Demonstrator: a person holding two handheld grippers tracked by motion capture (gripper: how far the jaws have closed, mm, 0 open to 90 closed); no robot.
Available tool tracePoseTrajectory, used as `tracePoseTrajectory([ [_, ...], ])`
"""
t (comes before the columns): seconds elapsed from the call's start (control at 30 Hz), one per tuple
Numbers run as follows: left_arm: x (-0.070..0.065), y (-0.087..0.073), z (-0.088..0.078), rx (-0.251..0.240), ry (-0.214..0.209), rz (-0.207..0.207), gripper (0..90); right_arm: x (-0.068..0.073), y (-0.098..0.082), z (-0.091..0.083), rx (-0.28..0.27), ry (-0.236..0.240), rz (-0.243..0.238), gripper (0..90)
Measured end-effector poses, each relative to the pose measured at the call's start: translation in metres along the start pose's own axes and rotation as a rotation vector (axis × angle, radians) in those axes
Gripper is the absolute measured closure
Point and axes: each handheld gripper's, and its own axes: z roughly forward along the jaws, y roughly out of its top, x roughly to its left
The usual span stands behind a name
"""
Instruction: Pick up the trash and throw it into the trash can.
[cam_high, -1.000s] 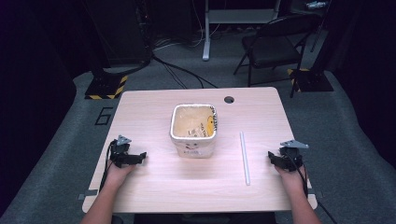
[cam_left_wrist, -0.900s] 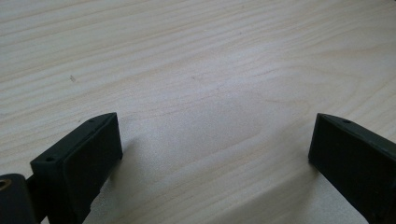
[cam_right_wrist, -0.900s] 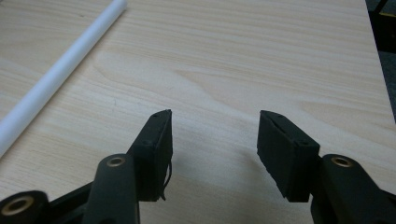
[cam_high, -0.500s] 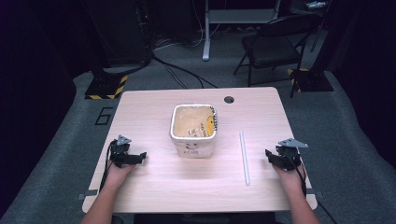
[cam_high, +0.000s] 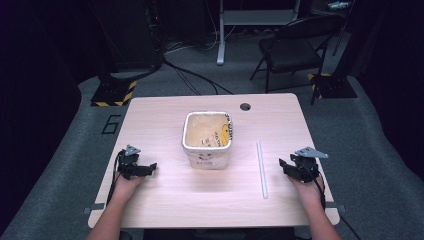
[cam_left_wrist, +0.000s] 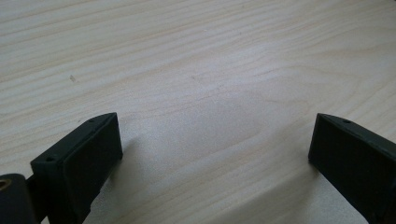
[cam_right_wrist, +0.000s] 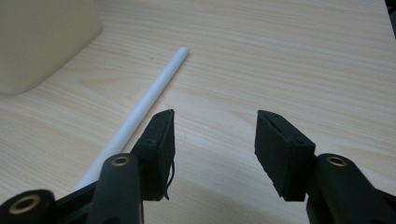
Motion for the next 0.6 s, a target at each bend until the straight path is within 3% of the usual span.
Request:
tracePoseTrajectory([
  [0.6, 0.0, 0.0, 0.0, 0.0, -0.001, 0.001, 2.1, 0.027, 0.007, 0.006, -0.007, 0.081, -0.041, 47.0],
])
